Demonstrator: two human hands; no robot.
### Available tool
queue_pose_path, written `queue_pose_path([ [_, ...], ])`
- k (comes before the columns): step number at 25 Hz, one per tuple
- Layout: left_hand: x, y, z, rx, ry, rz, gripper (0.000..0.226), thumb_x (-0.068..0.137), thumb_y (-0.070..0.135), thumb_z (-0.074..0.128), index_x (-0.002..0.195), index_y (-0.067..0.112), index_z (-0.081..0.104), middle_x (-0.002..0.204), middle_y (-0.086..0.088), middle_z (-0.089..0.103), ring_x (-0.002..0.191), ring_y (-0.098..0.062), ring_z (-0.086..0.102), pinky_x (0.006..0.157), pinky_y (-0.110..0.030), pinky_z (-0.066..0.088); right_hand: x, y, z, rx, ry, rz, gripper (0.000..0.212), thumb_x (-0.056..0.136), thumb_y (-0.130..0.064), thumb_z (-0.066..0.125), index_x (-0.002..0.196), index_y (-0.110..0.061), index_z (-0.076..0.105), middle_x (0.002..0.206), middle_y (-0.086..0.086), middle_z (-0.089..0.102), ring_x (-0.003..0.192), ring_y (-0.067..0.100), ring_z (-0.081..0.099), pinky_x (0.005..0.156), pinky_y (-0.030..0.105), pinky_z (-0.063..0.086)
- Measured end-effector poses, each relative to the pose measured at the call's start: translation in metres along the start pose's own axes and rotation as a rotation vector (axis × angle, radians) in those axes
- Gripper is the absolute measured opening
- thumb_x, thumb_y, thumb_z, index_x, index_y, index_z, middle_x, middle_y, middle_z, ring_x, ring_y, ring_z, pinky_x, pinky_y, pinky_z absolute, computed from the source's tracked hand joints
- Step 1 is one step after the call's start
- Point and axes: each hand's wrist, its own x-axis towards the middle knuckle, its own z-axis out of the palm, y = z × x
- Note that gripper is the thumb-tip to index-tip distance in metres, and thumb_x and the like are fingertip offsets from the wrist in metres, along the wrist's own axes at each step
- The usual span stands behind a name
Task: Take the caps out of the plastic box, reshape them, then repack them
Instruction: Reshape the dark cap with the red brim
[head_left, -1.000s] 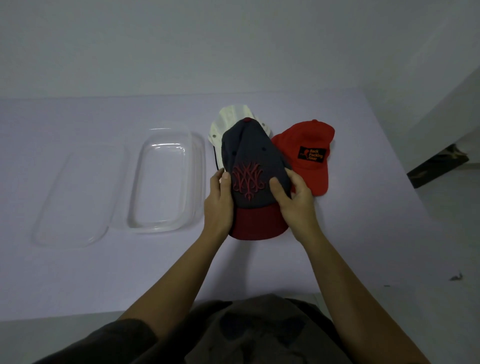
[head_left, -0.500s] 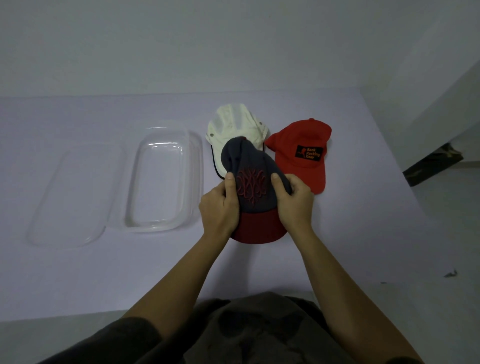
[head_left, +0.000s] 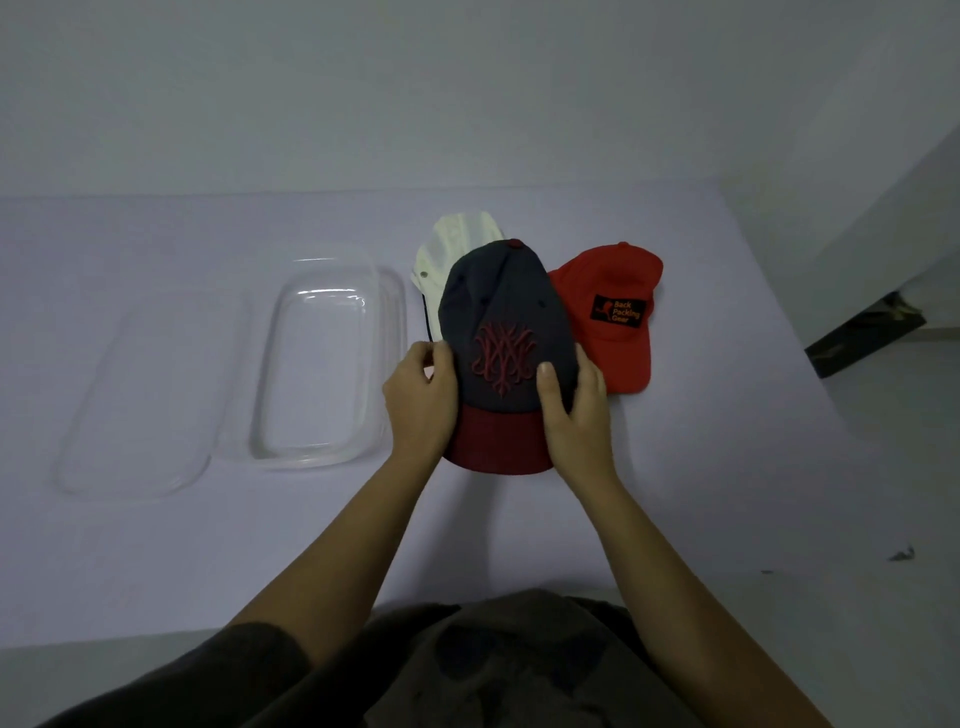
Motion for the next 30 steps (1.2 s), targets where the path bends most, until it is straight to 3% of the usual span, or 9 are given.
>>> queue_pose_path([
  [4,-0.004,-0.003,0.006,0.01,-0.006,-0.004,0.046,0.094,0.026,0.042,0.056,0.002,0.042,0.053,-0.008,0.042,0.05,-0.01,0.035,0.053,-0.027,0.032,0.001,-0.006,0.001,0.08,0.057,0.012,0.03,0.092,-0.041,0.052,0.1,-0.016,0.066,0.088,0.0,0.069,0.078,0.003,0.061,0.067,0.021,0.05],
  [11,-0.004,0.004,0.009,0.067,0.023,0.008,0.054,0.098,0.021,0.035,0.046,0.015,0.023,0.044,0.0,0.03,0.046,-0.011,0.028,0.05,-0.029,0.025,0.009,-0.011,0.001,-0.036,0.131,-0.082,0.044,0.095,-0.027,0.051,0.054,-0.017,0.04,0.048,-0.007,0.04,0.045,0.004,0.038,0.044,0.015,0.027],
  [13,-0.005,0.0,0.01,0.031,0.016,0.002,0.05,0.098,0.021,0.034,0.049,0.015,0.028,0.048,0.0,0.036,0.048,-0.01,0.032,0.052,-0.029,0.029,0.009,-0.012,0.001,-0.027,0.093,-0.056,0.037,0.095,-0.03,0.049,0.059,-0.021,0.047,0.054,-0.009,0.047,0.05,0.001,0.044,0.049,0.013,0.031],
  [15,-0.006,-0.002,0.007,-0.008,-0.008,0.008,0.038,0.098,0.021,0.036,0.064,0.015,0.051,0.061,0.004,0.049,0.057,-0.006,0.043,0.058,-0.024,0.036,0.01,-0.016,0.001,0.036,-0.033,0.031,0.019,0.096,-0.033,0.045,0.093,-0.025,0.061,0.082,-0.016,0.06,0.075,-0.007,0.055,0.067,0.011,0.04],
  [18,0.001,-0.009,-0.003,-0.124,-0.074,-0.085,0.028,0.095,0.028,0.044,0.119,0.02,0.055,0.106,0.007,0.06,0.093,-0.007,0.056,0.072,-0.013,0.042,0.015,-0.011,-0.015,0.422,-0.357,0.144,0.065,0.075,-0.01,0.047,0.135,-0.029,0.035,0.122,-0.018,0.051,0.109,-0.004,0.053,0.09,0.018,0.043],
  [21,0.014,-0.024,-0.015,-0.39,-0.35,-0.089,0.055,0.075,0.023,0.051,0.13,0.023,0.045,0.13,0.001,0.053,0.114,-0.014,0.054,0.088,-0.023,0.045,0.013,-0.005,-0.033,0.224,-0.652,0.014,0.102,0.064,0.008,0.049,0.146,-0.029,0.0,0.146,-0.02,0.023,0.128,-0.009,0.037,0.091,0.014,0.043],
  [23,0.015,-0.027,-0.023,-0.388,-0.617,0.019,0.084,0.063,0.023,0.052,0.143,0.023,0.029,0.147,0.004,0.037,0.127,-0.009,0.044,0.094,-0.025,0.043,0.014,0.001,-0.032,-0.108,-0.568,-0.105,0.115,0.072,0.001,0.065,0.146,-0.027,-0.018,0.157,-0.011,0.002,0.143,0.005,0.018,0.105,0.02,0.037],
  [26,0.017,-0.017,-0.032,-0.189,-0.885,0.201,0.106,0.06,0.021,0.051,0.15,0.029,-0.004,0.158,0.013,0.004,0.142,-0.002,0.019,0.104,-0.024,0.036,0.019,0.003,-0.023,-0.285,-0.282,-0.29,0.099,0.084,-0.026,0.061,0.148,-0.017,-0.013,0.156,0.009,0.013,0.142,0.02,0.025,0.113,0.042,0.032],
  [30,0.019,-0.011,-0.029,0.294,-0.741,0.527,0.107,0.075,0.029,0.062,0.148,0.021,-0.017,0.159,-0.001,-0.013,0.146,-0.01,0.002,0.114,-0.024,0.023,0.015,-0.006,-0.018,-0.444,-0.064,-0.274,0.087,0.087,-0.014,0.059,0.148,-0.007,-0.002,0.144,0.019,0.037,0.126,0.03,0.046,0.1,0.042,0.045],
])
